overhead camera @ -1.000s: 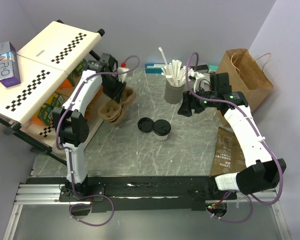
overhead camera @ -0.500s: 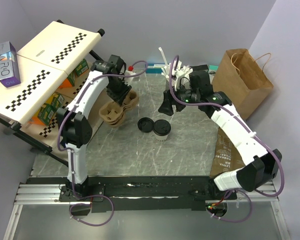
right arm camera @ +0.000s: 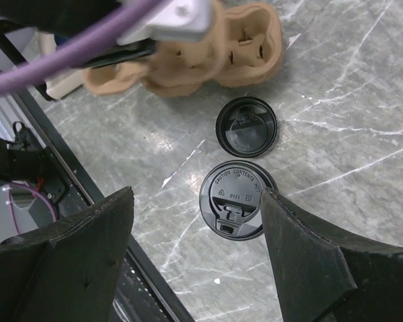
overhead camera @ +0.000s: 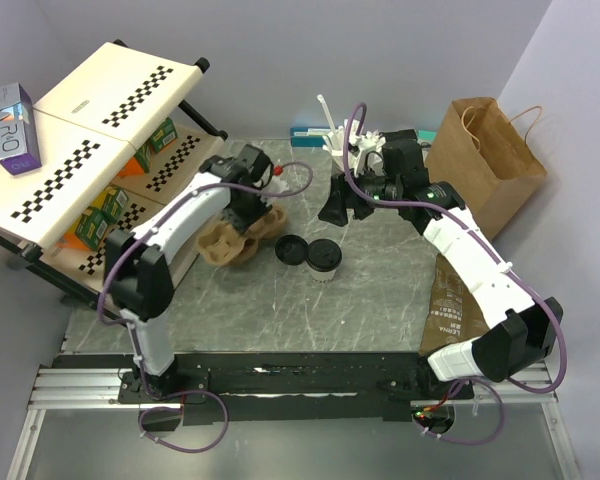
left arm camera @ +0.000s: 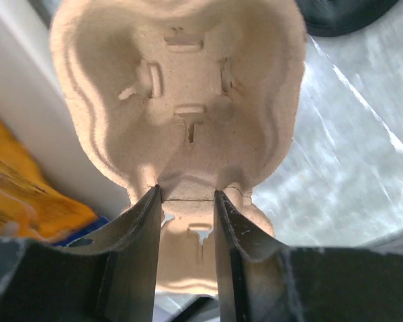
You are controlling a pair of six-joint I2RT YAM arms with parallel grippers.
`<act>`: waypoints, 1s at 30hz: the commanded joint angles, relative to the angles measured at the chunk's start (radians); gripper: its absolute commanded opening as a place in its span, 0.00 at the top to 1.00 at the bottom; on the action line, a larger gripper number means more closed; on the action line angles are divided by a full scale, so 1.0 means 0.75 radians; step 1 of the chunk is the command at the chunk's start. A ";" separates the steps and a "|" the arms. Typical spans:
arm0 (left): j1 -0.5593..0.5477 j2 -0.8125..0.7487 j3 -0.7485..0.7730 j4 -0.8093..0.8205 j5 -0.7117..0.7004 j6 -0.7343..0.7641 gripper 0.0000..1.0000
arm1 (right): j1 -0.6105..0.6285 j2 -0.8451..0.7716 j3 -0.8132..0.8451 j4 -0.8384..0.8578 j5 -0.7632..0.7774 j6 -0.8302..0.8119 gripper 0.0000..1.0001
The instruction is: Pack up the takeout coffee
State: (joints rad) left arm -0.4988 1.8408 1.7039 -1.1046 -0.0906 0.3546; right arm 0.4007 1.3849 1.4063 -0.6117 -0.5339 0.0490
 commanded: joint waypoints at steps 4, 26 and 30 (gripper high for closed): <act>0.231 0.229 0.467 -0.119 0.243 -0.164 0.99 | -0.013 0.011 0.029 0.075 0.006 0.041 0.18; 0.184 0.031 0.285 -0.319 0.690 0.034 0.99 | -0.270 -0.045 0.331 -0.156 0.399 -0.315 0.20; 0.137 -0.128 0.005 -0.190 0.575 0.061 0.99 | -0.456 -0.008 0.487 -0.270 0.503 -0.321 0.26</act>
State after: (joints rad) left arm -0.3611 1.8748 1.8370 -1.2812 0.3790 0.3382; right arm 0.1715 1.3857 1.6531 -0.7334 -0.3008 -0.1314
